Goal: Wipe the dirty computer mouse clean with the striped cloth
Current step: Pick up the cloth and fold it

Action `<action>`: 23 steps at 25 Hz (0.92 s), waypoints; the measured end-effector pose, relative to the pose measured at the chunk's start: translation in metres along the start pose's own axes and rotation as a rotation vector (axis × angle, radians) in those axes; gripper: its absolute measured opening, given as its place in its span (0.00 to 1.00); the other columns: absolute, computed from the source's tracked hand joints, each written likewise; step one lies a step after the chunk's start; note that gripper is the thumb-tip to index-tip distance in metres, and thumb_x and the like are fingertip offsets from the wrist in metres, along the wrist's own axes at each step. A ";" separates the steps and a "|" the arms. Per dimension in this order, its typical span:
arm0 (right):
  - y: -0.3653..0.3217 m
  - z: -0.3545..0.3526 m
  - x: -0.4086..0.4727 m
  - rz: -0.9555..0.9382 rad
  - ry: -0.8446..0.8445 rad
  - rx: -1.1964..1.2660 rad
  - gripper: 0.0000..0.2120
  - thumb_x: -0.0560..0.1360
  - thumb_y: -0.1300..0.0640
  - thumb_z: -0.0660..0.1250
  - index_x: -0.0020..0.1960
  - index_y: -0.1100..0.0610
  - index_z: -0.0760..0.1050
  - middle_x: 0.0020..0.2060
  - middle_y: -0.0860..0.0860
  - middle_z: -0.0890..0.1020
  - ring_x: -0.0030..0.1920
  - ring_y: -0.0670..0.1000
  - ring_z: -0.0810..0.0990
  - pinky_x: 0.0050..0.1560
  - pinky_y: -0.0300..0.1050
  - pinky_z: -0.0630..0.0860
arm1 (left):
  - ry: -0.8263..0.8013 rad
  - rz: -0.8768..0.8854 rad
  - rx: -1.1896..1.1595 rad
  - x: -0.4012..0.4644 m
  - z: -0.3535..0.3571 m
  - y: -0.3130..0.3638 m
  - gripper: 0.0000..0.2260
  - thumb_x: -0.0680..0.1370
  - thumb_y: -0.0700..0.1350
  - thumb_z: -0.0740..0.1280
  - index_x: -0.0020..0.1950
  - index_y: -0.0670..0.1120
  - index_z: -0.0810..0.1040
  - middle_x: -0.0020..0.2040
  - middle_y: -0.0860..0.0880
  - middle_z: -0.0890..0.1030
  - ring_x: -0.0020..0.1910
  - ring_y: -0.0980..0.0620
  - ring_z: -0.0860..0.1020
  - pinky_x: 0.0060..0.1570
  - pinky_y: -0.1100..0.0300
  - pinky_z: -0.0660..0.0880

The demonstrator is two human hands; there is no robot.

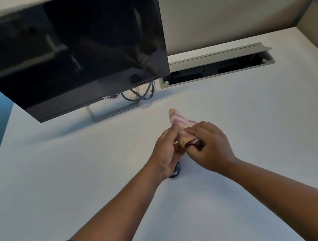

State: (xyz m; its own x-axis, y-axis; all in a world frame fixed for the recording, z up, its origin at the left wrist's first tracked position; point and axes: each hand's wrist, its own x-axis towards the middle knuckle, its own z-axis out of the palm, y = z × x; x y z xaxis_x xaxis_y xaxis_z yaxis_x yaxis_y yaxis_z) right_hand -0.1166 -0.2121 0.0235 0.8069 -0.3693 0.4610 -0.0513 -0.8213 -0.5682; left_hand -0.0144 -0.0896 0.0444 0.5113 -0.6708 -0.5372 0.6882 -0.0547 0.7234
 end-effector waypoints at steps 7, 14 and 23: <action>-0.018 -0.016 -0.016 -0.009 -0.165 0.232 0.17 0.74 0.49 0.66 0.56 0.58 0.84 0.52 0.51 0.83 0.51 0.54 0.80 0.49 0.55 0.77 | 0.083 0.113 -0.001 -0.021 -0.009 -0.014 0.11 0.77 0.38 0.65 0.59 0.43 0.81 0.53 0.38 0.84 0.44 0.44 0.83 0.41 0.54 0.80; -0.032 -0.011 -0.009 0.786 -0.189 0.428 0.37 0.78 0.38 0.68 0.80 0.45 0.57 0.78 0.47 0.62 0.72 0.54 0.71 0.66 0.57 0.76 | 0.073 0.118 -0.116 -0.048 -0.017 -0.027 0.14 0.77 0.38 0.65 0.62 0.44 0.81 0.58 0.38 0.84 0.54 0.39 0.84 0.48 0.46 0.81; -0.055 0.000 -0.024 0.972 -0.346 1.170 0.12 0.81 0.56 0.69 0.63 0.60 0.79 0.55 0.58 0.86 0.56 0.60 0.86 0.54 0.58 0.84 | 0.409 0.262 0.303 -0.082 -0.056 -0.030 0.19 0.76 0.45 0.65 0.68 0.52 0.72 0.62 0.46 0.79 0.57 0.46 0.81 0.52 0.49 0.82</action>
State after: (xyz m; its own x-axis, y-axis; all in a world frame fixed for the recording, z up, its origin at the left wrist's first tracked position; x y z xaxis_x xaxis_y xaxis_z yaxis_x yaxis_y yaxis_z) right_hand -0.1333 -0.1582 0.0432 0.8368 -0.2884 -0.4654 -0.2778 0.5088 -0.8149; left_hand -0.0485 0.0086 0.0427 0.8440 -0.3529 -0.4040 0.3645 -0.1752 0.9146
